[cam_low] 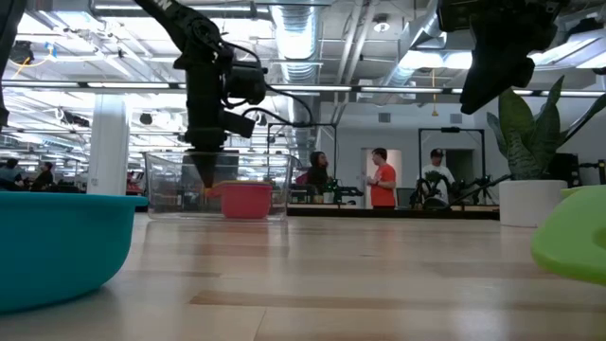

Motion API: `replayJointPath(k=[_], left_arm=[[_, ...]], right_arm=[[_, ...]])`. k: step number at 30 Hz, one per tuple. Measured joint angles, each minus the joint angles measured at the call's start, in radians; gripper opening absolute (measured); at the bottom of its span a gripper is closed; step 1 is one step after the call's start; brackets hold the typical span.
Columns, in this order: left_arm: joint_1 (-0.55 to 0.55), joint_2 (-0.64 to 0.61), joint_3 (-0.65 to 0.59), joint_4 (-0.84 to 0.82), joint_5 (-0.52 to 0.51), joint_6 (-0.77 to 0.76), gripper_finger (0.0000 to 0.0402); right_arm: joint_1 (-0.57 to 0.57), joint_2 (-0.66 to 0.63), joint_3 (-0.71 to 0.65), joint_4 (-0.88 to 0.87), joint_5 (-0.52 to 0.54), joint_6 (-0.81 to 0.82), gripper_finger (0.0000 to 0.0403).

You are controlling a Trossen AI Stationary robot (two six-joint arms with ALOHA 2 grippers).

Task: Nest measuring cups in basket
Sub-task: Stack the yellow measuring cup into the dark blue measuring cup in the transparent bin, then stack the green measuring cup into the yellow measuring cup in the transparent bin

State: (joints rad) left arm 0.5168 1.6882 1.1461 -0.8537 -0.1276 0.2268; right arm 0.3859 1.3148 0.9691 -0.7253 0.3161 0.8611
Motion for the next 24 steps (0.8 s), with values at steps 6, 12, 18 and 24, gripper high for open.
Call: replayJointPath(k=[6,12,18,24], left_arm=[[0.012,0.000,0.004,-0.030,0.017,-0.029,0.0000],[-0.017,0.000,0.113,-0.241,0.112,-0.118,0.0000],[-0.109,0.000,0.326,-0.488,0.288,-0.287,0.0000],[-0.273,-0.006,0.373,-0.461,0.330,-0.374,0.0000]], right_arm=[[0.000,0.000,0.000,0.001,0.000,0.002,0.0122],[-0.002,0.000,0.000,0.001,0.000,-0.039,0.0122],[-0.024,0.000,0.000,0.023,-0.005,-0.065,0.0122],[-0.043,0.000,0.000,0.035,-0.013,-0.132,0.0122]])
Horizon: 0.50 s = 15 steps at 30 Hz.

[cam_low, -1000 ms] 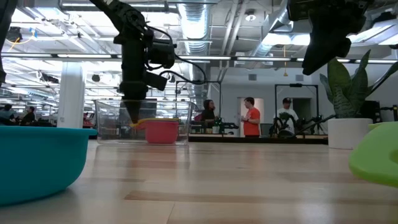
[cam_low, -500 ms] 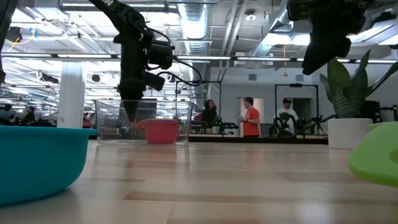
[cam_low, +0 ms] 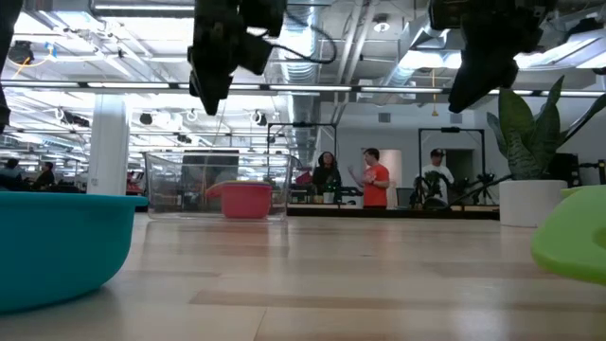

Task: Nest measuring cups in basket
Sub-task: Stack the green measuring cup into the yellow measuring cup in the transparent bin

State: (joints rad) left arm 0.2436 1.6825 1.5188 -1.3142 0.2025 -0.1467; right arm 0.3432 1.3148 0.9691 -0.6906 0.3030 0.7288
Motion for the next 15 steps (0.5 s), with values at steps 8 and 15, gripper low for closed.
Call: replayJointPath(k=[8,15], left_arm=[[-0.263,0.002,0.000,0.049,-0.194,-0.377,0.0000],[-0.572,0.000,0.000,0.047,-0.373,-0.670,0.0000]], right_arm=[[0.006,0.000,0.000,0.017,-0.138,-0.332,0.0122],[0.095,0.000,0.000,0.131,-0.174,-0.264,0.0122]])
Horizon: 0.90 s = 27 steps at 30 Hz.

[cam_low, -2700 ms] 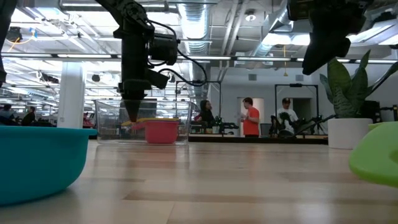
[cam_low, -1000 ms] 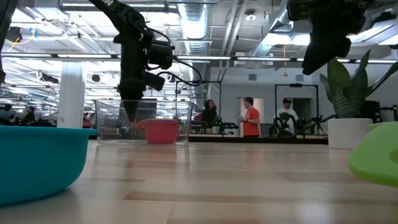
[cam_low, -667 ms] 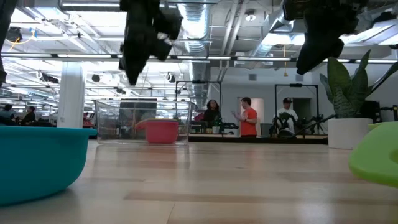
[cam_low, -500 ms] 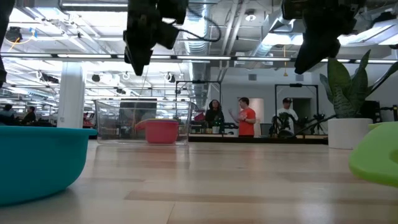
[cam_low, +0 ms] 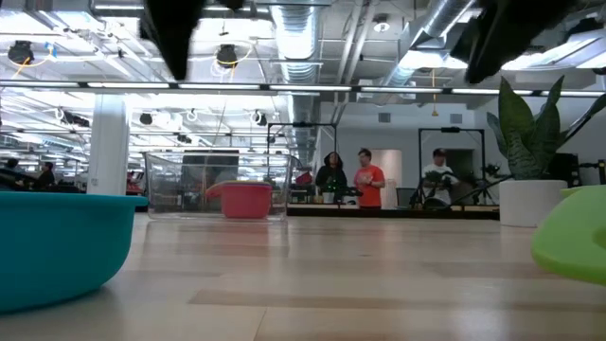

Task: Nest measuring cups in basket
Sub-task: Stack the green measuring cup into the yellow measuring cup in the transparent bin

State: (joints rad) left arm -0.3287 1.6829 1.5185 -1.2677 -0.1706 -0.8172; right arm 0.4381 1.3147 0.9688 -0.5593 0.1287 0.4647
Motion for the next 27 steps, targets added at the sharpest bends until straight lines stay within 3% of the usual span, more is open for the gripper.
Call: replayJointPath(k=[9,15,21,27], left_arm=[[-0.342,-0.001,0.000,0.002,-0.162,-0.333,0.0000],[-0.472,0.000,-0.001,0.000,-0.219,-0.431,0.0000],[-0.532,0.000,-0.002,0.000,-0.239,-0.484,0.0000],[-0.548,0.000,-0.002,0.002,-0.264,-0.524,0.0000]], right_arm=[[0.161,0.052,0.020,0.322,0.033,0.164,0.0122],[0.234,0.207,0.197,0.389,0.079,0.140,0.0122],[0.286,0.368,0.414,0.140,0.122,0.213,0.0122],[0.285,0.511,0.529,-0.222,0.188,0.512,0.0122]])
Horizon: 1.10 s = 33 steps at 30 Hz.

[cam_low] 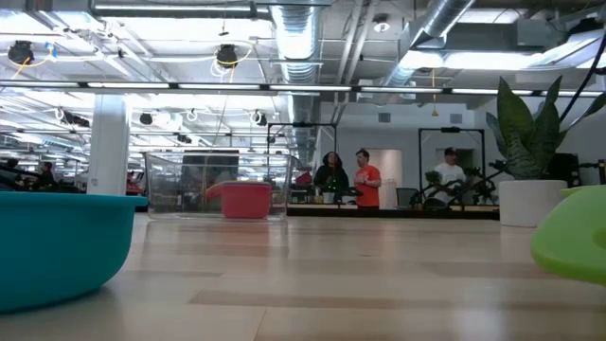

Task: Nest measuring cups in basket
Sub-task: Stack the green measuring cup into the yellow measuring cup in the transparent bin

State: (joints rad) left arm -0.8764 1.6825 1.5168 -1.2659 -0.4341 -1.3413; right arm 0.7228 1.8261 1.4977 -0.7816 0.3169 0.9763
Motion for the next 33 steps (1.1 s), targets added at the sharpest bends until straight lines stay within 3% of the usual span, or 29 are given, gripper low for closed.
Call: replayJointPath(k=[5,15,19,25,33], left_arm=[[0.000,0.000,0.000,0.000,0.000,-0.008,0.0000],[0.000,0.006,0.000,0.000,-0.037,-0.008,0.0000],[0.001,0.006,0.000,0.000,-0.046,-0.002,0.0000],[0.001,0.006,0.000,0.000,-0.047,-0.004,0.0000],[0.001,0.006,0.000,0.000,-0.054,-0.006,0.0000]], right_arm=[[-0.012,0.049,0.019,-0.135,-0.003,0.105,0.0122],[-0.035,-0.013,0.022,-0.142,0.050,0.090,0.0123],[-0.047,-0.013,0.022,-0.141,-0.023,0.018,0.0131],[-0.060,-0.005,0.011,-0.137,-0.136,-0.017,0.0184],[-0.073,-0.006,-0.058,-0.105,-0.134,-0.009,0.0266]])
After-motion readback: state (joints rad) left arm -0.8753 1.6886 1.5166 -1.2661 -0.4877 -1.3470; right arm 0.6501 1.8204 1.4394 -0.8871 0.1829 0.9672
